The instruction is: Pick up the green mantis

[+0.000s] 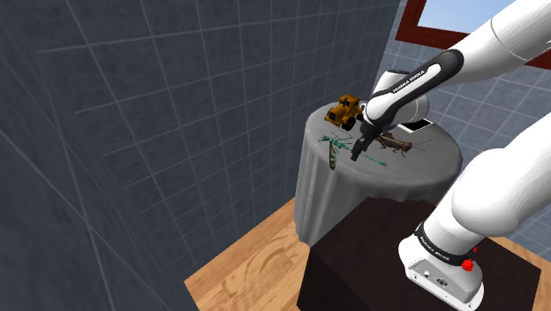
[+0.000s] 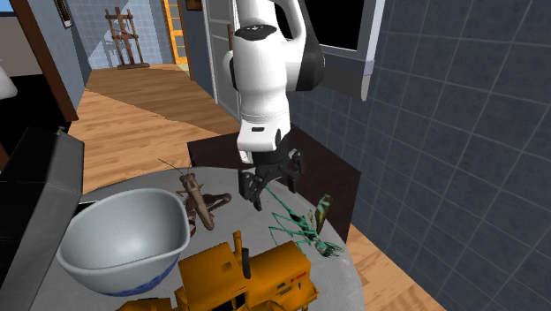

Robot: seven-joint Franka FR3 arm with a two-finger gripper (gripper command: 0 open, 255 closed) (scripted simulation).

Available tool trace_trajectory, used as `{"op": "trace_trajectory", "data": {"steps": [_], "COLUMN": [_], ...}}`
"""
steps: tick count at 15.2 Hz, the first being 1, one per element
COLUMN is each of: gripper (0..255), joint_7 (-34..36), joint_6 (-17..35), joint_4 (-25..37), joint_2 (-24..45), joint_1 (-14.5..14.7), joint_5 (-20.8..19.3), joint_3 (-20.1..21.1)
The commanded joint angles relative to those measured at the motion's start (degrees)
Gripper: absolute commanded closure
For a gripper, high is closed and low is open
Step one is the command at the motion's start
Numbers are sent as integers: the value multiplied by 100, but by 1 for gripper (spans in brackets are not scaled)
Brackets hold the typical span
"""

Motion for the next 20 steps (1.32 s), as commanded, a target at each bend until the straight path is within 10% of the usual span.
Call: {"op": "trace_trajectory", "data": {"steps": [1, 2, 20], "gripper": [0, 255, 255], "joint_7": [-40, -48, 344], "joint_6": [82, 81, -861], "joint_4": [-13, -8, 178], "joint_2": [70, 75, -720], "joint_1": [29, 30, -242], "joint_5": [51, 54, -381], "joint_3": [-22, -26, 232]}}
